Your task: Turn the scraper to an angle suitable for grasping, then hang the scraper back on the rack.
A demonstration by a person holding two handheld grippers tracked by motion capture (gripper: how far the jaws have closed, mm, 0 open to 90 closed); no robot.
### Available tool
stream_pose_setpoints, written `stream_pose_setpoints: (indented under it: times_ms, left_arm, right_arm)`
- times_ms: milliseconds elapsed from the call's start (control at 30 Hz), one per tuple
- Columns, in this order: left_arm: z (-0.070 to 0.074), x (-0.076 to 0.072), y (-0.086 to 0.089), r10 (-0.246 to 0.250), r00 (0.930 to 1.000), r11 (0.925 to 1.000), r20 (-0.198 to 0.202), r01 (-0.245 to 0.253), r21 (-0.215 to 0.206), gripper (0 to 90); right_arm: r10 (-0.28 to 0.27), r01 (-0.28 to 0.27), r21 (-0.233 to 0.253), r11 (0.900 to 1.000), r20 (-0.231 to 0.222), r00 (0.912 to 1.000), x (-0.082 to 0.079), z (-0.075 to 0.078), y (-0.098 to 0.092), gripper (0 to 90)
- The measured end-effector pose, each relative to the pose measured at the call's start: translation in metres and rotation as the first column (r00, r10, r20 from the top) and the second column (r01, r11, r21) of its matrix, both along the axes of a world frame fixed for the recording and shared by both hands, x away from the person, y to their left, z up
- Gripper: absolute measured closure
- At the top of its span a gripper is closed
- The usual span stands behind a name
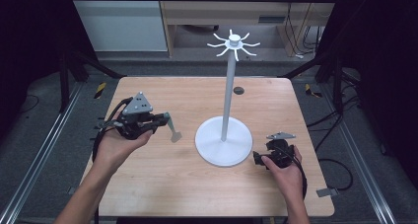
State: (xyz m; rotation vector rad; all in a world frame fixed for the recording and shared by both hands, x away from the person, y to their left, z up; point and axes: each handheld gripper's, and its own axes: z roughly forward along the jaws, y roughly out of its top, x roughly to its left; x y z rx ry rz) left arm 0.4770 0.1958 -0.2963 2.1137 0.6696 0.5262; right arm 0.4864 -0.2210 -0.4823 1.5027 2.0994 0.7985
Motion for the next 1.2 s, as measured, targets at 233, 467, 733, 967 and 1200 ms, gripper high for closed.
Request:
stream_pose_setpoints:
  times_ms: [233, 467, 733, 967, 1200]
  left_arm:
    - [0.025, 0.004, -0.008, 0.005, 0.9994, 0.9997, 0.035, -0.004, -0.024, 82.7]
    - [0.049, 0.011, -0.019, 0.017, 0.9976, 0.9994, 0.068, -0.015, -0.032, 82.7]
    - [0.081, 0.02, -0.032, 0.027, 0.9952, 0.9981, 0.094, -0.021, -0.059, 82.7]
    - [0.097, 0.032, -0.044, 0.037, 0.9946, 0.9983, 0.097, -0.032, -0.049, 82.7]
    - [0.113, 0.043, -0.057, 0.054, 0.994, 0.9965, 0.096, -0.047, -0.07, 82.7]
  right_arm:
    - [0.0, 0.0, 0.0, 1.0, 0.0, 1.0, 0.0, 0.0, 0.0, 7.3]
    - [0.001, -0.001, 0.001, 1.0, 0.001, 1.0, 0.0, 0.0, 0.0, 7.3]
    - [0.002, -0.002, 0.002, 1.0, 0.001, 1.0, 0.0, 0.001, 0.001, 7.3]
    - [0.004, -0.004, 0.008, 1.0, 0.001, 1.0, 0.0, 0.001, 0.002, 7.3]
    - [0.005, -0.005, 0.01, 1.0, 0.004, 1.0, 0.0, 0.001, 0.001, 7.3]
